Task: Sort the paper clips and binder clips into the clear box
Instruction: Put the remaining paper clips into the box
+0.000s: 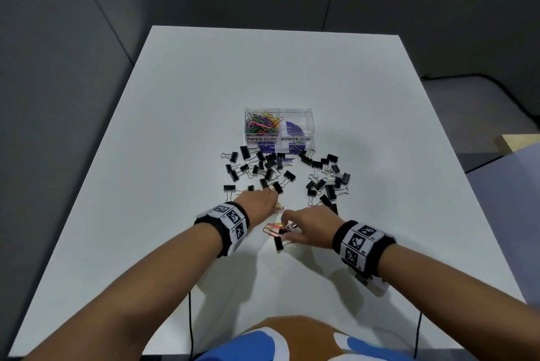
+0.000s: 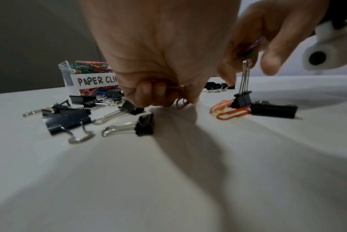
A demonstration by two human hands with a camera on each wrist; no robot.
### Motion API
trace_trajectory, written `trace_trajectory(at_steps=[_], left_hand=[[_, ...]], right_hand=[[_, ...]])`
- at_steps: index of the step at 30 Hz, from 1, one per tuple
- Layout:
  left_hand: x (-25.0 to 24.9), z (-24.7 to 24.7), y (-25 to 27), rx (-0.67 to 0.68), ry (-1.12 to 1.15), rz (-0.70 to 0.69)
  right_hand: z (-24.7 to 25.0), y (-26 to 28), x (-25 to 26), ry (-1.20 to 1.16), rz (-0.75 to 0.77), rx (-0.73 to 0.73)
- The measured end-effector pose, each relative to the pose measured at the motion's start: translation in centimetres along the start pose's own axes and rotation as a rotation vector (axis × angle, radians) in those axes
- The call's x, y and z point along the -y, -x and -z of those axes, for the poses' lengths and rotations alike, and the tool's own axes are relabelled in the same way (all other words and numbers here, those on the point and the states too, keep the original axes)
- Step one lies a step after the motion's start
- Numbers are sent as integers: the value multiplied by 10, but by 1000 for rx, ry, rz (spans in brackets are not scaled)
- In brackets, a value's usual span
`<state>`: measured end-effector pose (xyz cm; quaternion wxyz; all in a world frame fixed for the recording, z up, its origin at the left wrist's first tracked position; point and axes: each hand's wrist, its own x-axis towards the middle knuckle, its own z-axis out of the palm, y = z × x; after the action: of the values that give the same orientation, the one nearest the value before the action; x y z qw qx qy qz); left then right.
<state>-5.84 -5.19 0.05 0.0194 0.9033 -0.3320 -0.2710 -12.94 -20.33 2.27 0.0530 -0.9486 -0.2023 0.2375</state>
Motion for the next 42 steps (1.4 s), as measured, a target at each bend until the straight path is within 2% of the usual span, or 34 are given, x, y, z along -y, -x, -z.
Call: trace_trajectory(at_steps=[6, 11, 14, 16, 19, 23, 32, 36, 42], left_hand=[[15, -10, 7, -16, 156, 21], [25, -17, 14, -5, 177, -41], [27, -14, 21, -29, 160, -33], [23, -10, 29, -48, 156, -23], [14, -5, 40, -79, 58, -53], [4, -9, 43, 1, -22, -82], [-3, -26, 43, -37, -32, -86], [-4, -23, 42, 26, -30, -57], [-8, -18, 42, 60, -297, -139]], right_hand=[[6, -2, -10, -59, -29, -43], [15, 1, -36, -3, -177, 29], [12, -2, -40, 41, -256, -26], [13, -4, -33, 46, -245, -60], [12, -8, -16, 0, -145, -30], [1, -14, 5, -44, -55, -1], [-9, -15, 2, -94, -167, -18], [-7, -6, -9, -57, -188, 20], [2, -2, -17, -29, -139, 20]])
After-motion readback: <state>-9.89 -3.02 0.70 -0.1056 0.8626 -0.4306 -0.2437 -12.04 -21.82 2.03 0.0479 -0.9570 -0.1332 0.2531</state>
